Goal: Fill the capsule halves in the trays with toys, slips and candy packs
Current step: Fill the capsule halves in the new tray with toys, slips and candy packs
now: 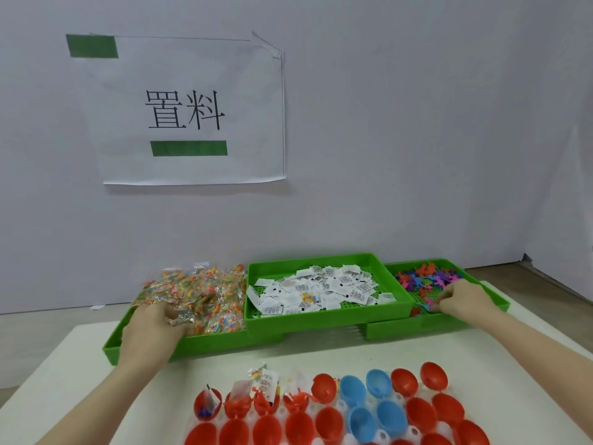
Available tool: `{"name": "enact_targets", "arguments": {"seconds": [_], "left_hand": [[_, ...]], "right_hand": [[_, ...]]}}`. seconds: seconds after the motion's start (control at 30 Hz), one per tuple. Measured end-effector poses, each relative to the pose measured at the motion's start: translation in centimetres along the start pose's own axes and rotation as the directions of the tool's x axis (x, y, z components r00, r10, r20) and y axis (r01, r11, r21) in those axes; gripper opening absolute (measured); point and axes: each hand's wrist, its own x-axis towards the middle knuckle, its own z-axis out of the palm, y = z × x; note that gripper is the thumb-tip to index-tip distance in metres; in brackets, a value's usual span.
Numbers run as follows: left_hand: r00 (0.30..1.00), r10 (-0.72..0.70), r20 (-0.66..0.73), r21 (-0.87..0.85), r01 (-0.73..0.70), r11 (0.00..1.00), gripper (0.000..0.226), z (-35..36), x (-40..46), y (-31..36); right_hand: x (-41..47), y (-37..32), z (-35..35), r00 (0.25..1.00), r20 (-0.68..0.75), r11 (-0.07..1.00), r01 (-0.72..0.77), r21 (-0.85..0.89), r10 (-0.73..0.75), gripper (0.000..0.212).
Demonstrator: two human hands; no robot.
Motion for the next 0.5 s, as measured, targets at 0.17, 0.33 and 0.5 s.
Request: {"name": "enact_targets", "arguments": {"seconds": [0.17,0.33,0.5], "left_hand": [[0.996,-0.048,-0.080,-0.167,0.034,0.985,0.030,-0.1,-0.2,0.3],[0.982,-0.057,-0.180,-0.406,-0.021,0.914,0.043,-0.5,-0.8,0.8],[0.978,-0.064,-0.201,-0.506,-0.048,0.861,0.015,-1.1,-1.4,0.4]], "right_hand": [[-0.2,0.1,-0.3,1.000,-0.003,0.987,0.017,0.157,-0.017,0.019],[0.1,-0.1,0.0,1.000,0.021,0.993,0.004,0.116,-0.006,0.018],[-0.6,-0.9,0.3,0.990,-0.067,0.991,0.130,0.038,-0.127,0.025]]}}
